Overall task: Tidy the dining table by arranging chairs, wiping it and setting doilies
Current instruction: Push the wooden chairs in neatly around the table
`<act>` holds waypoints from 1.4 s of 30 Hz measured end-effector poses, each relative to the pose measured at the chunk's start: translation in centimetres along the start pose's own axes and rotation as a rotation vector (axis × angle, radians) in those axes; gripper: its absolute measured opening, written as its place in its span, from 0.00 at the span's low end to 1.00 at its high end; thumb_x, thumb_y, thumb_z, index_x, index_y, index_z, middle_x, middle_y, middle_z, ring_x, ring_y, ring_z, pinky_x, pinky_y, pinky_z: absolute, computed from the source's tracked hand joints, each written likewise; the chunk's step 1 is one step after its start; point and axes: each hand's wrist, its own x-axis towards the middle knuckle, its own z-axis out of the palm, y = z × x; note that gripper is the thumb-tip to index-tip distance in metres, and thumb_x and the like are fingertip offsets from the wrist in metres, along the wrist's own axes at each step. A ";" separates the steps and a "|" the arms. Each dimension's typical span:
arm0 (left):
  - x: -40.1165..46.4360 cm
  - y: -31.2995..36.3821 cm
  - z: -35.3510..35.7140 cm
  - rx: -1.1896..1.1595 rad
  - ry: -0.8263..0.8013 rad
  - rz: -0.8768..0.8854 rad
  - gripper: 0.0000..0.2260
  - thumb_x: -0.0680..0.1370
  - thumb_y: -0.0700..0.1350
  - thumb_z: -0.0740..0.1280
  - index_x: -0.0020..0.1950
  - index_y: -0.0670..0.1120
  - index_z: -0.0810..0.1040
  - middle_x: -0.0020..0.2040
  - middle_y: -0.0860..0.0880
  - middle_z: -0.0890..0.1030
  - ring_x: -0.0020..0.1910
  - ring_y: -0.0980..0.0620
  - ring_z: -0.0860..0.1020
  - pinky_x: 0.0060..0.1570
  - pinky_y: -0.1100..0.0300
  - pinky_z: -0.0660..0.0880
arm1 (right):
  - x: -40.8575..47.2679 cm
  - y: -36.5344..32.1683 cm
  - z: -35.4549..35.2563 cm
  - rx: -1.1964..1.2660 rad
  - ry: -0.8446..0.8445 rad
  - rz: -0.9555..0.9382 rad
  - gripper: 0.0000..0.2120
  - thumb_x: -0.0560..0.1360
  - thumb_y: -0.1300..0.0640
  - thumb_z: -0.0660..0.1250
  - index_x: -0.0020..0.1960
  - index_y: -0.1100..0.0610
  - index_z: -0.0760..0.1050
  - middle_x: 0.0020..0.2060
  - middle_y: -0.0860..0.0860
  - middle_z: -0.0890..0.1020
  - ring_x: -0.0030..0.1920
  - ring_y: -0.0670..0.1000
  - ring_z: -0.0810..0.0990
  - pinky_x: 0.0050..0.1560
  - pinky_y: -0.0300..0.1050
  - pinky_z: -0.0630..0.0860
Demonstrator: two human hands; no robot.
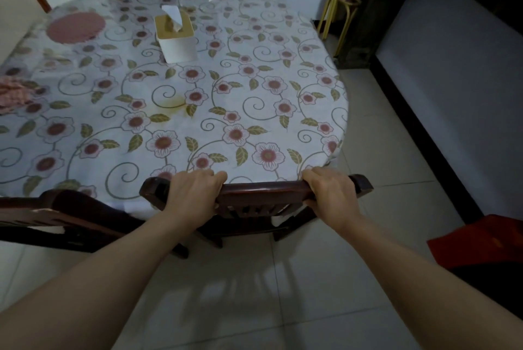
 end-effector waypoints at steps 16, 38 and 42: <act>-0.2 1.2 -1.8 -0.226 -0.118 -0.100 0.25 0.76 0.60 0.62 0.67 0.48 0.62 0.60 0.47 0.76 0.56 0.45 0.76 0.46 0.52 0.71 | -1.4 -3.0 -3.2 0.046 -0.283 0.198 0.44 0.68 0.43 0.71 0.74 0.55 0.51 0.65 0.56 0.66 0.64 0.57 0.66 0.67 0.51 0.61; 14.4 19.8 -12.5 -0.299 -0.195 -0.110 0.22 0.79 0.57 0.56 0.68 0.47 0.65 0.59 0.44 0.78 0.55 0.44 0.76 0.52 0.50 0.74 | -1.9 18.7 -11.8 0.293 -0.268 0.340 0.34 0.70 0.47 0.72 0.71 0.53 0.61 0.68 0.55 0.63 0.63 0.56 0.70 0.61 0.50 0.71; 19.0 25.4 -13.5 -0.251 -0.174 -0.119 0.20 0.79 0.58 0.56 0.66 0.48 0.66 0.58 0.46 0.78 0.54 0.45 0.77 0.49 0.51 0.73 | -1.1 26.0 -12.5 0.260 -0.319 0.350 0.34 0.70 0.46 0.71 0.70 0.54 0.60 0.68 0.56 0.62 0.64 0.57 0.70 0.62 0.53 0.72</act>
